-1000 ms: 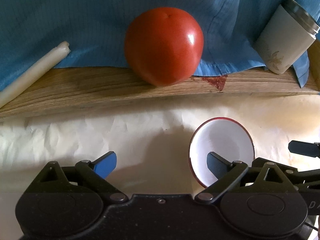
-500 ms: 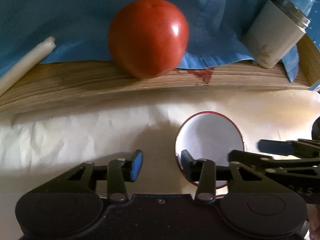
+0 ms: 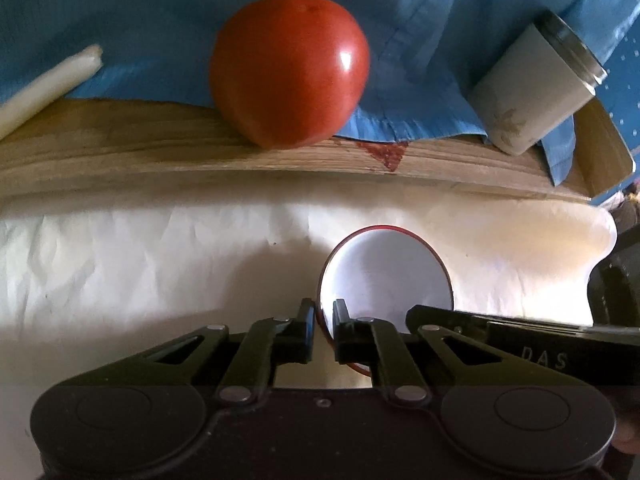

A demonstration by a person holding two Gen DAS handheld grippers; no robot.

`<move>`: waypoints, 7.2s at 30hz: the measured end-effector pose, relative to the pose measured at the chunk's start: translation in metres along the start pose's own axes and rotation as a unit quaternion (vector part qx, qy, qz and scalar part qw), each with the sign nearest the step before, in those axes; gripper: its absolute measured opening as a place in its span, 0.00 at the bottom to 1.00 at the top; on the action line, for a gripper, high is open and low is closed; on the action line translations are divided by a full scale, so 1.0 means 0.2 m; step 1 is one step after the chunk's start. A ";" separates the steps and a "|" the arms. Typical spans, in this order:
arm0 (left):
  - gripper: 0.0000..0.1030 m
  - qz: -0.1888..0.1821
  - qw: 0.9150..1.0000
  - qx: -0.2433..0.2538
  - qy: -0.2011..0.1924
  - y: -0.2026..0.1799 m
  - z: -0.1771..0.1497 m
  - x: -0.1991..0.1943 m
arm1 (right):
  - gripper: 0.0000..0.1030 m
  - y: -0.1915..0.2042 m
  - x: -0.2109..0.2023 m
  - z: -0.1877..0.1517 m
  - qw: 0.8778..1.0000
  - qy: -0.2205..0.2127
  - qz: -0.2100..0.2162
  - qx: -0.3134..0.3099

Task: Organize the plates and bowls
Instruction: 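Close both tools on the rim of the white bowl, then lift the white bowl with both tools and lower it into the steel bowl, then open both tools and release the white bowl inside the steel bowl, then move both tools to the second red-rimmed white bowl, then close both tools on the rim of the second white bowl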

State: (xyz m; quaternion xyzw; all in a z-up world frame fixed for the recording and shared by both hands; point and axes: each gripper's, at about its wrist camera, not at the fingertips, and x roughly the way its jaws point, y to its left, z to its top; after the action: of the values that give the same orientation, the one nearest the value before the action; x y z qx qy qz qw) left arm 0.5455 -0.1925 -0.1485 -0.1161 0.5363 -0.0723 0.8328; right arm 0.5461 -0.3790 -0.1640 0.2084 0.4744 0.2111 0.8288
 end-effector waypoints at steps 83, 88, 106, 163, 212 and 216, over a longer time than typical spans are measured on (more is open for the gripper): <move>0.10 -0.070 0.977 0.189 0.071 -0.56 -0.43 -0.17 | 0.18 -0.24 -0.63 -0.65 0.987 -0.058 -0.066 0.136; 0.10 -0.066 0.976 0.194 0.069 -0.57 -0.43 -0.17 | 0.18 -0.25 -0.62 -0.65 0.987 -0.058 -0.068 0.136; 0.22 -0.078 0.978 0.189 0.047 -0.55 -0.40 -0.21 | 0.32 -0.23 -0.64 -0.63 0.986 -0.080 -0.080 0.120; 0.94 -0.106 0.889 0.436 0.095 -0.14 -0.08 -0.11 | 0.86 0.40 -0.58 -0.61 0.992 -0.078 -0.051 -0.087; 0.05 -0.116 0.930 0.334 0.103 -0.08 -0.10 -0.06 | 0.27 0.31 -0.27 -0.71 0.982 -0.104 -0.049 0.148; 0.05 -0.114 0.939 0.313 0.081 -0.06 -0.10 -0.10 | 0.26 0.34 -0.28 -0.72 0.986 -0.106 -0.053 0.119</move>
State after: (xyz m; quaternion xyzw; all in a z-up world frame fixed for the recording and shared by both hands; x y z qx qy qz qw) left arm 0.5196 -0.2019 -0.1363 0.0968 0.5356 -0.3403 0.7667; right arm 0.3848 -0.3328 -0.1546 0.3015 0.4161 0.0858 0.8536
